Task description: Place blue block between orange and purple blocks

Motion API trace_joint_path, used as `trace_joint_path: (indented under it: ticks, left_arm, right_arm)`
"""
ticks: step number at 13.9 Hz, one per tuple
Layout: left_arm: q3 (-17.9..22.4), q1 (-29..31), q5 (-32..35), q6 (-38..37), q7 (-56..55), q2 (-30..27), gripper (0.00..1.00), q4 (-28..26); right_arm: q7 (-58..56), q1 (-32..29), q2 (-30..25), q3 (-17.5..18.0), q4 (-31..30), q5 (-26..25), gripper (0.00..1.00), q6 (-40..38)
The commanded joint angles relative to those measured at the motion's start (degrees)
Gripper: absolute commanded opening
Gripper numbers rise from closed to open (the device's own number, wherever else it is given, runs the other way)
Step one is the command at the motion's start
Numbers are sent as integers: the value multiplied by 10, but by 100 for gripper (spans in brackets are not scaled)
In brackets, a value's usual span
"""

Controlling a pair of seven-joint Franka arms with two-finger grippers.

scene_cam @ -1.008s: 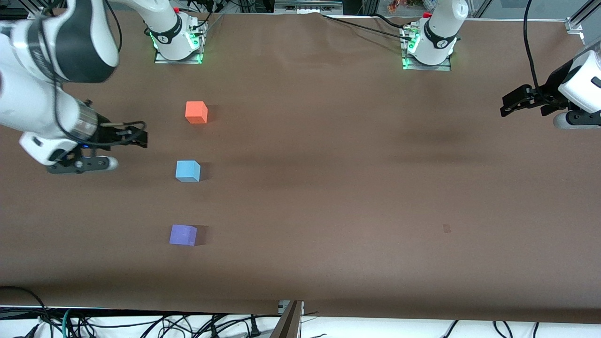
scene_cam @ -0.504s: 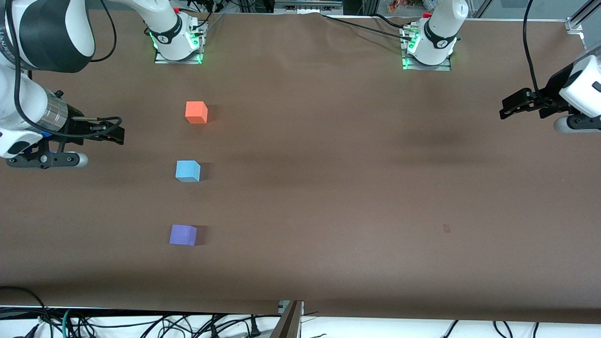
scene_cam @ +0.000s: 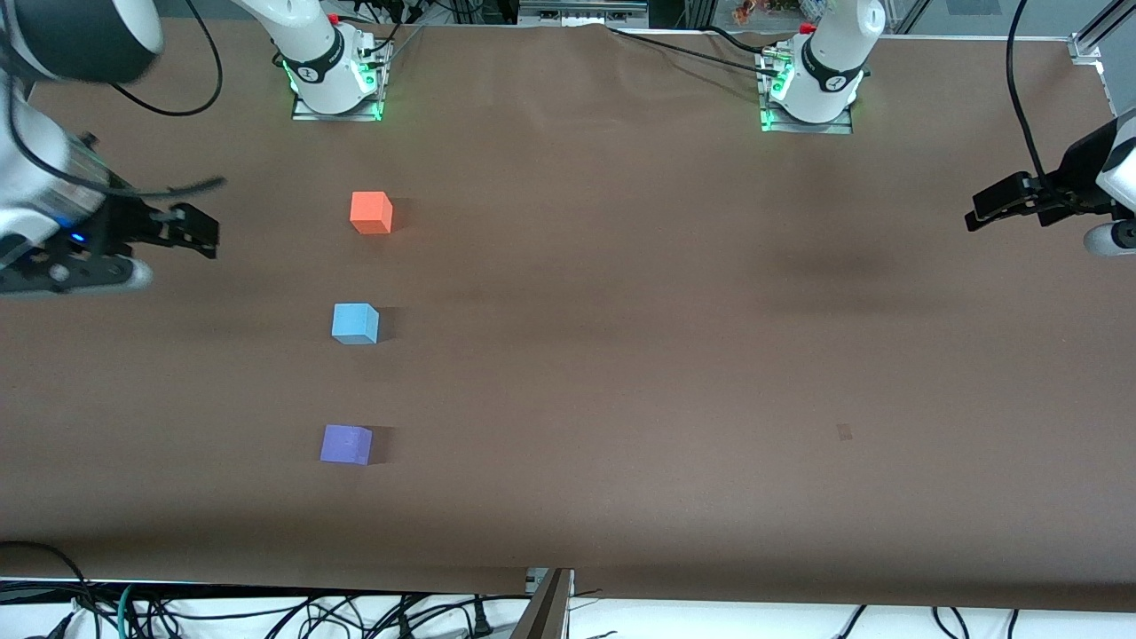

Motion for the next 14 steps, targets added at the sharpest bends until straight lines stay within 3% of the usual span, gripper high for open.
trace_joint_path:
  ticks: [1,6,14]
  left_arm:
    - [-5,0,-1,-2,-6,3,100,7]
    - [-9,-2,9,-2,-5,7,100,12]
    - [-9,-3,10,-1,-5,7,100,12]
  right_arm:
    - [-1,-29,-50,18,-39,-6,100,3]
    - [17,-49,-69,19,-84,15,100,-24]
    - [11,-49,-59,15,-76,16,100,-43]
